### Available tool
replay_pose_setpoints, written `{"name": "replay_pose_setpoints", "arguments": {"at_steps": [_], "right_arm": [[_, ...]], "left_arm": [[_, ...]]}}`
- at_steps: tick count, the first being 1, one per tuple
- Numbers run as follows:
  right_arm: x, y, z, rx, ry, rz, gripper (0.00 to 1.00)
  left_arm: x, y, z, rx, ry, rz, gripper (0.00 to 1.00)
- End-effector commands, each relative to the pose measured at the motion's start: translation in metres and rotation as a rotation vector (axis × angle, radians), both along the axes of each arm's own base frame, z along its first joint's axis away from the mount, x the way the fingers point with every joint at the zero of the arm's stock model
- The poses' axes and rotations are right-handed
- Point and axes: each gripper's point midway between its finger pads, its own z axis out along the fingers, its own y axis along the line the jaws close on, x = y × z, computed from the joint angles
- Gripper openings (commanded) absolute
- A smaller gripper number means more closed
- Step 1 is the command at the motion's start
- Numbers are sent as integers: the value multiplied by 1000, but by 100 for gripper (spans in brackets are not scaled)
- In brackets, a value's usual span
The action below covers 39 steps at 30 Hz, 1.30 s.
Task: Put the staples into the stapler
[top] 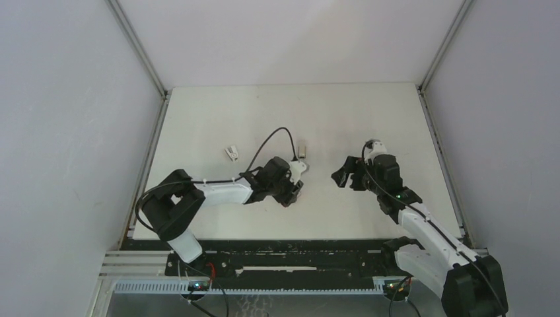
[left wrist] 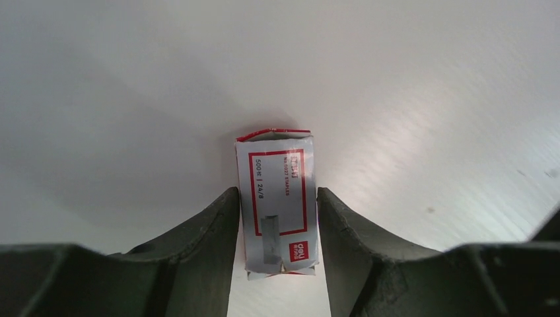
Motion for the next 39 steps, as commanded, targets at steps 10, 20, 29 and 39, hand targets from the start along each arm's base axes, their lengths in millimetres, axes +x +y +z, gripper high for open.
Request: {"name": "replay_pose_setpoints", "arguments": {"at_steps": [10,20,29,39], "right_arm": [[-49,73,-42,139,341,210,48],[-64,97,-70,137,437,314,34],[-68,104,-80,156,480,349,26],[-72,110,-81,169,491,373,22]], "left_arm": [[-79,-52,18,-157,-23,-378,51],[-78,-49,8,-75,-59,-392,51],[-78,-48,5,-49,-69,-396,50],[-78,-47,4,-33,-78,-401,48]]}}
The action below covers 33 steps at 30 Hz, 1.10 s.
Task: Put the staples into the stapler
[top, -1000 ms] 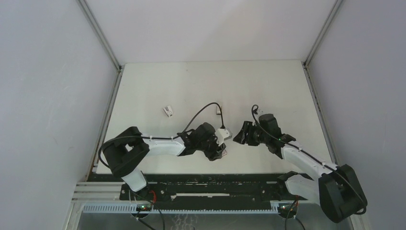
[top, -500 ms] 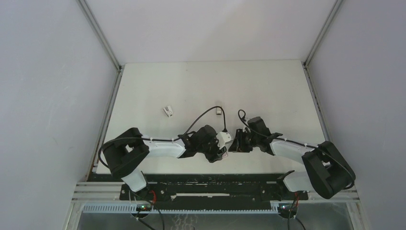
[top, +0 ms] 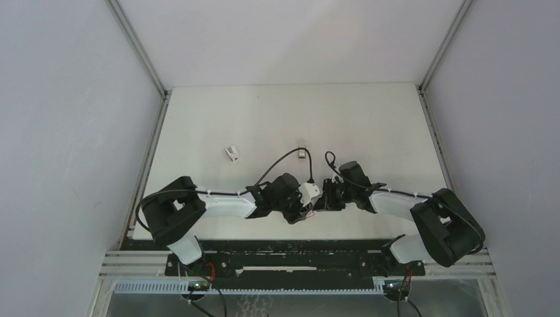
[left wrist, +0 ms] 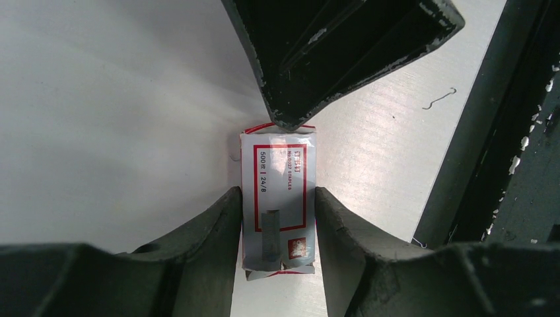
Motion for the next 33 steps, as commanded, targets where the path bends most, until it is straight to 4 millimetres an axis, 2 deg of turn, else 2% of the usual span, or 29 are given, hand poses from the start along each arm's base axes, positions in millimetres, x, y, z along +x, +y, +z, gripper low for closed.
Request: {"name": "replay_pose_setpoints", "arguments": {"at_steps": [1,15,24,26,29,33], "right_arm": [[11,15,14,55,-45,18,22],[5,23,13,68,-36,47,18],[2,29,13,91,-31,72,0],[3,28,13,86,-37,68,0],[5,26,13,70,-49,57,0],[5,24,14,62,-55,56,0]], "left_arm": [[2,-1,4,17,-27,-10,48],[0,-2,4,23,-30,-21,48],[-2,-3,1,31,-26,-32,48],[-2,-2,-1,43,-25,-34,51],[0,-2,-2,54,-32,-29,63],[1,-1,-4,68,-40,-25,65]]}}
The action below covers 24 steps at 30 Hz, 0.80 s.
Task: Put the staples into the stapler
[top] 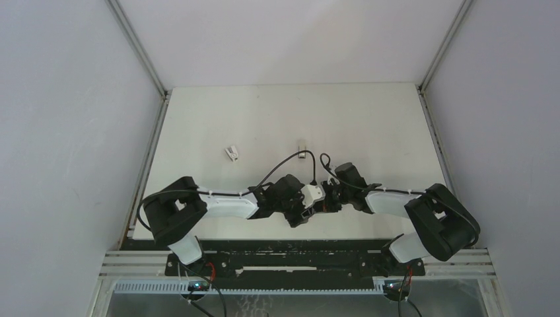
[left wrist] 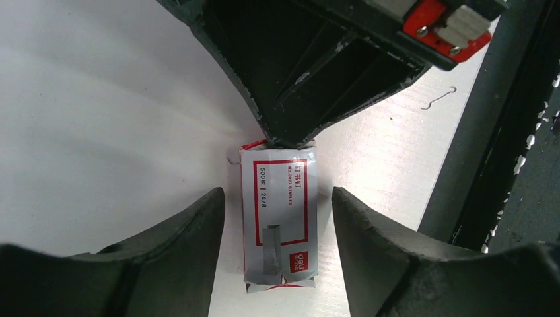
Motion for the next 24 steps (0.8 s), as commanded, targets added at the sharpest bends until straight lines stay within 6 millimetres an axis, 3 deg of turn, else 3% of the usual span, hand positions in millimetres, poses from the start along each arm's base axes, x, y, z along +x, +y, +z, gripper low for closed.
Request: {"name": "replay_pose_setpoints", "arguments": {"at_steps": [1,6,24], "right_arm": [[13,10,18,36,-68,6,0],[15,8,19,27,-82,-3,0],[22,-14,10,-104,-138,-51,0]], "left_arm": [[3,2,-5,49,-10,0,64],[6,3,-8,71,-18,7,56],[7,5,-8,80,-31,8,51]]}}
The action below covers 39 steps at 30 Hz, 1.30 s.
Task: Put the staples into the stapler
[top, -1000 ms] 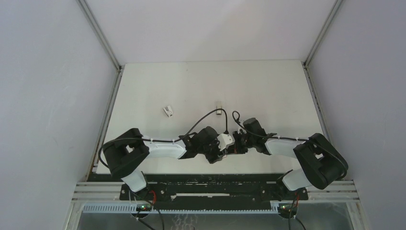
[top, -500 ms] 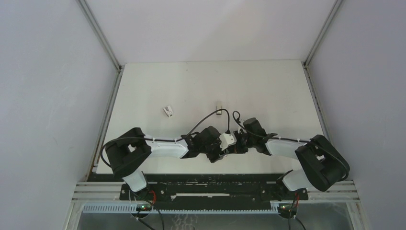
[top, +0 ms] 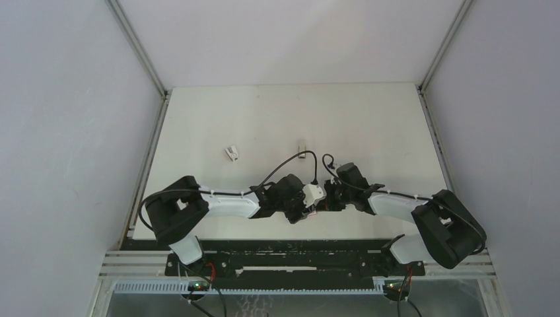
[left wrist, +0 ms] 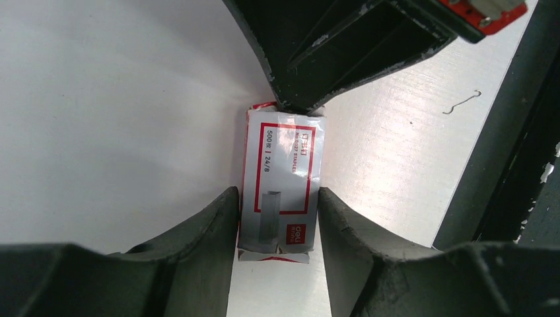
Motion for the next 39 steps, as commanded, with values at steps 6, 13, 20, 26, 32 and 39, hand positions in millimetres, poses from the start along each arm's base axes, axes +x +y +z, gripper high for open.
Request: {"name": "replay_pose_setpoints", "arguments": {"at_steps": [6,13,20,26,32,39], "right_arm": [[15,-3,10,-42,-85,-12,0],[18,-10,12,-71,-110,-28,0],[21,-18,11,-120,-117,-43,0],[26,-25,12,-153,-130,-64,0],[29,-35,9,-189,-127,-88,0],[33,-47,9,-210,-127,-114,0]], "left_arm": [[-2,5,-7,55,5,-9,49],[-1,5,-7,57,3,-10,48],[0,6,-6,59,-2,-9,48],[0,7,-6,64,-7,-5,47],[2,9,-7,73,-13,0,47],[6,14,-8,95,-36,15,47]]}}
